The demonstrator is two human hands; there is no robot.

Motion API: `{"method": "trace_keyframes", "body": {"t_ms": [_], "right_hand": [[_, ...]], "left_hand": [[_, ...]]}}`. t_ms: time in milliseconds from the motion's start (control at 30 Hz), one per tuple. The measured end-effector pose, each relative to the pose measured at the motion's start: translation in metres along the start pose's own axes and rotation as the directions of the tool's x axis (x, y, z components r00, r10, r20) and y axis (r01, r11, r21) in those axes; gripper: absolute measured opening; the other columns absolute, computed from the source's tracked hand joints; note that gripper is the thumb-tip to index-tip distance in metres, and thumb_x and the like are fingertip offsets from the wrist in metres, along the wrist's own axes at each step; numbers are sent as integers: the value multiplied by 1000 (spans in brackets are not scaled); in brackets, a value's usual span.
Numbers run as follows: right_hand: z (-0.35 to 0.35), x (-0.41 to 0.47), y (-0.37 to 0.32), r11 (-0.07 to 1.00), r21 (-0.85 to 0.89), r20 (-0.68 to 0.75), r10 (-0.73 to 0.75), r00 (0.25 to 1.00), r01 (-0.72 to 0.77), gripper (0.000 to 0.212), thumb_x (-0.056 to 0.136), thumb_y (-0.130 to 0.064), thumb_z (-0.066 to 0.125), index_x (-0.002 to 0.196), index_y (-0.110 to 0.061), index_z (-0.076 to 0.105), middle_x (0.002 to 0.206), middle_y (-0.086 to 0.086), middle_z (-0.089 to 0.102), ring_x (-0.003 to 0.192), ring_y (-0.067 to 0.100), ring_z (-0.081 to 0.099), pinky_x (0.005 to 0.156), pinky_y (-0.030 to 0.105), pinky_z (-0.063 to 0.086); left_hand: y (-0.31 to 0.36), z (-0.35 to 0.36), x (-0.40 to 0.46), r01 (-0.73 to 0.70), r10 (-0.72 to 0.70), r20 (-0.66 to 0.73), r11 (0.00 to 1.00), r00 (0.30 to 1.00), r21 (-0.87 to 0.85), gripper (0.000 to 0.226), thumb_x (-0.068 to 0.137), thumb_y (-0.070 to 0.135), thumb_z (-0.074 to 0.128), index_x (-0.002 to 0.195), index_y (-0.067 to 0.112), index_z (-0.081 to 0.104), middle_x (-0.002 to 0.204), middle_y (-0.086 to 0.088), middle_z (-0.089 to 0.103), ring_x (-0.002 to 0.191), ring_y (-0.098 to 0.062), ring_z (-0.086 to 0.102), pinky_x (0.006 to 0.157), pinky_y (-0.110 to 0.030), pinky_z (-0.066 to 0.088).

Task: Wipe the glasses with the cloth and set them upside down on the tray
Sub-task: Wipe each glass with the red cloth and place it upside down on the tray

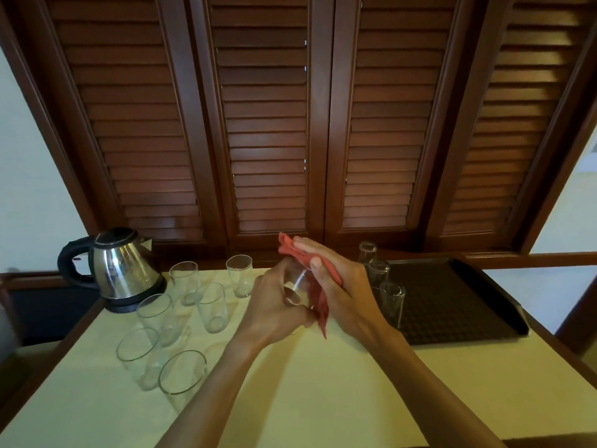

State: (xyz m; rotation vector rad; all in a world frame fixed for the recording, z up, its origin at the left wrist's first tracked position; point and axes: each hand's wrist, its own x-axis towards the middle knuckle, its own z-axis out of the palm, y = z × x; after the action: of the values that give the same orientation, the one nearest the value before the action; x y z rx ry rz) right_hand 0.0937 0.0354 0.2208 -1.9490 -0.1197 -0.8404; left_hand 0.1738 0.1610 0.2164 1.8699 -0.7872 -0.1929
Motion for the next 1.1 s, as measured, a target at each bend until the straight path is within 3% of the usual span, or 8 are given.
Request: {"method": "trace_keyframes", "body": {"t_ms": [133, 400, 533, 633, 733, 867, 967, 1100], "right_hand": [[8, -10, -2, 992, -87, 96, -88, 991, 96, 39, 103, -37, 42, 137, -26, 58, 149, -12, 53, 144, 6, 42, 122, 35, 32], [13, -10, -2, 997, -41, 45, -57, 997, 59, 38, 104, -37, 45, 136, -23, 60, 145, -6, 59, 139, 10, 49, 115, 52, 41], [9, -23, 2, 962, 259, -43, 102, 994, -88, 42, 102, -52, 45, 128, -29, 68, 131, -7, 68, 105, 46, 65, 87, 72, 52], [-1, -23, 11, 598, 700, -16, 559, 829, -390, 38, 103, -46, 42, 127, -30, 68, 128, 9, 69, 115, 40, 65, 98, 64, 51], [-15, -36, 21, 242, 843, 127, 778, 615, -480, 49, 101, -48, 47, 135, -15, 60, 130, 17, 67, 124, 38, 60, 105, 57, 46], [-38, -73, 24, 323, 770, 86, 802, 591, -550, 34, 93, -12, 55, 125, -6, 64, 115, 20, 71, 107, 37, 64, 84, 46, 56], [-65, -103, 32, 381, 693, -34, 866, 500, -613, 31, 88, 4, 53, 117, -3, 62, 92, 20, 70, 82, 35, 66, 53, 34, 56], [-114, -122, 56, 504, 555, -322, 864, 388, -661, 23, 95, 3, 53, 113, -10, 60, 91, 23, 67, 70, 38, 68, 49, 46, 57]], "left_hand": [[-5, -8, 3, 17, -18, -22, 999, 1000, -48, 60, 45, 10, 76, 103, 18, 71, 89, 2, 74, 75, -18, 73, 65, -41, 63], [-6, -14, -6, 31, -26, 51, 994, 998, -101, 74, 43, 7, 77, 114, 27, 66, 95, 7, 72, 79, -18, 72, 69, -41, 63], [-12, -22, -8, 113, -103, 50, 961, 993, -251, 74, 47, -13, 75, 109, 28, 69, 87, 3, 68, 64, -17, 66, 71, -41, 58], [-13, -19, -11, 151, -128, 95, 944, 987, -292, 67, 56, -23, 72, 103, 25, 69, 84, 3, 72, 64, -21, 69, 70, -39, 57], [-12, -12, -13, 170, -125, 162, 938, 979, -302, 69, 58, -24, 72, 108, 23, 70, 91, -7, 74, 67, -24, 72, 70, -34, 56], [-22, 11, -20, 267, -202, 227, 912, 953, -311, 59, 53, -12, 81, 103, 15, 69, 84, 0, 70, 69, -15, 68, 55, -19, 47], [-29, 34, -27, 320, -247, 260, 901, 933, -293, 62, 44, 8, 85, 104, 15, 69, 85, 0, 73, 76, -16, 68, 59, -27, 48], [-17, 70, -28, 403, -276, 354, 841, 894, -361, 45, 80, 11, 86, 119, 20, 66, 112, -4, 73, 101, -22, 71, 78, -38, 52]]}}
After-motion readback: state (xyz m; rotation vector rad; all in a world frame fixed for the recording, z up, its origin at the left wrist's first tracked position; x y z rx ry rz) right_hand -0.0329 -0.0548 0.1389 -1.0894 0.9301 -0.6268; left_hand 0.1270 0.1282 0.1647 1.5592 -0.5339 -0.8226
